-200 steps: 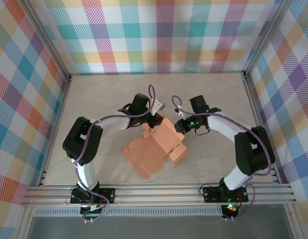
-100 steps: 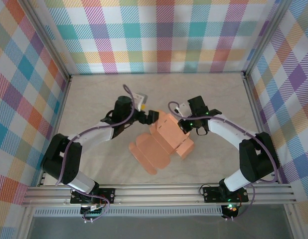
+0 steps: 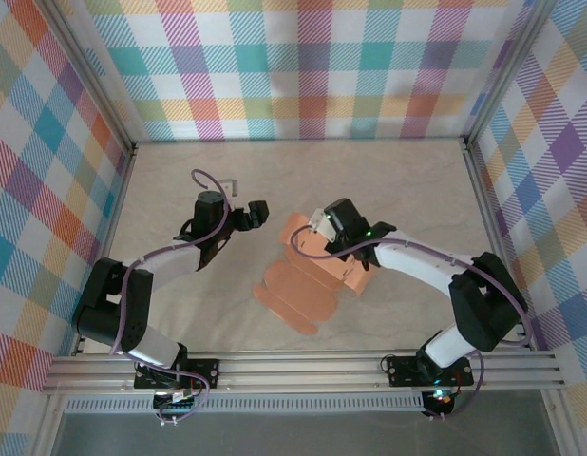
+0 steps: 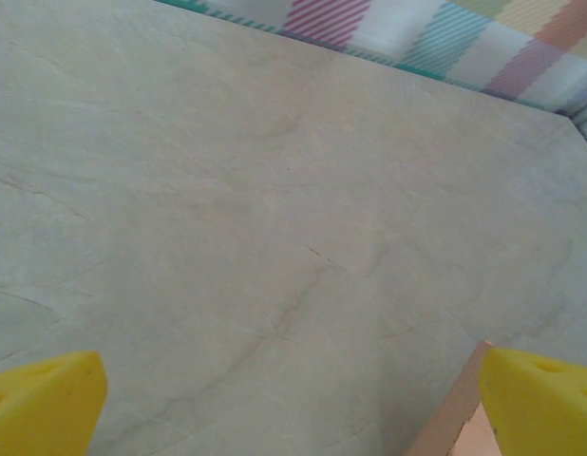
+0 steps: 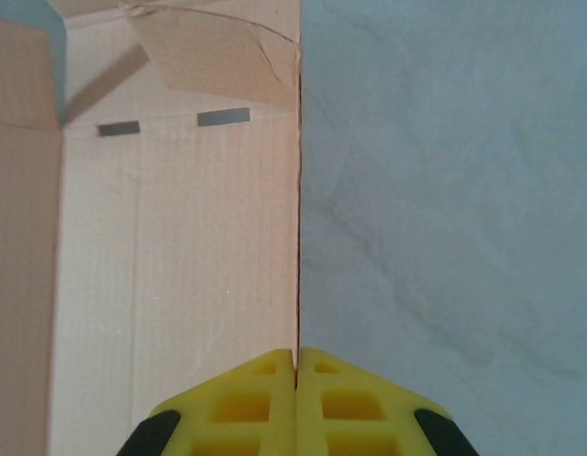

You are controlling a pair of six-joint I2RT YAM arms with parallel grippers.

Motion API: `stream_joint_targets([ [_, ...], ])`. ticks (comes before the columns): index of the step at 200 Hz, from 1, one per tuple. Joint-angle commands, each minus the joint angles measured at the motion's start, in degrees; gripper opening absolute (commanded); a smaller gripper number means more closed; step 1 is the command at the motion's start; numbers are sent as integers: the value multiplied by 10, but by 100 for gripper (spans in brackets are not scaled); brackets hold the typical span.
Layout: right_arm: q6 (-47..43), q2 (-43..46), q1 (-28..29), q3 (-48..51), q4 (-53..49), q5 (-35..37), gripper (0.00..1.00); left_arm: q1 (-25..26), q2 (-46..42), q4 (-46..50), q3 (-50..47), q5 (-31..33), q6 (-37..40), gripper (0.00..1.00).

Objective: Fold the paper box

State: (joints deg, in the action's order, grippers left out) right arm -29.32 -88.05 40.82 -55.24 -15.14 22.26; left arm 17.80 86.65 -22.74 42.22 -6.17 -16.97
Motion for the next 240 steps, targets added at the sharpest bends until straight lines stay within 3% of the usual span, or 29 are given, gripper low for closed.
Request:
stream_joint_targets([
  [1, -71, -23, 30, 26, 76, 123, 0, -21, 17, 6, 9, 30, -17, 100],
  [49, -168, -36, 59, 72, 227, 214, 0, -47, 72, -4, 27, -24, -52, 100],
  [76, -216, -39, 64, 97, 314, 222, 0, -47, 87, -44, 20, -28, -50, 100],
  [116, -234, -31, 66, 106, 345, 220, 0, -47, 132, -1, 66, -34, -33, 100],
  [153, -293, -31, 77, 150, 458, 232, 0, -43, 177, -2, 97, -58, -35, 89],
  [202, -392, -87, 101, 183, 653, 295, 0, -32, 199, 9, 117, -71, -22, 87],
  [240, -407, -116, 119, 180, 700, 353, 0, -31, 204, 14, 120, -76, -17, 88],
])
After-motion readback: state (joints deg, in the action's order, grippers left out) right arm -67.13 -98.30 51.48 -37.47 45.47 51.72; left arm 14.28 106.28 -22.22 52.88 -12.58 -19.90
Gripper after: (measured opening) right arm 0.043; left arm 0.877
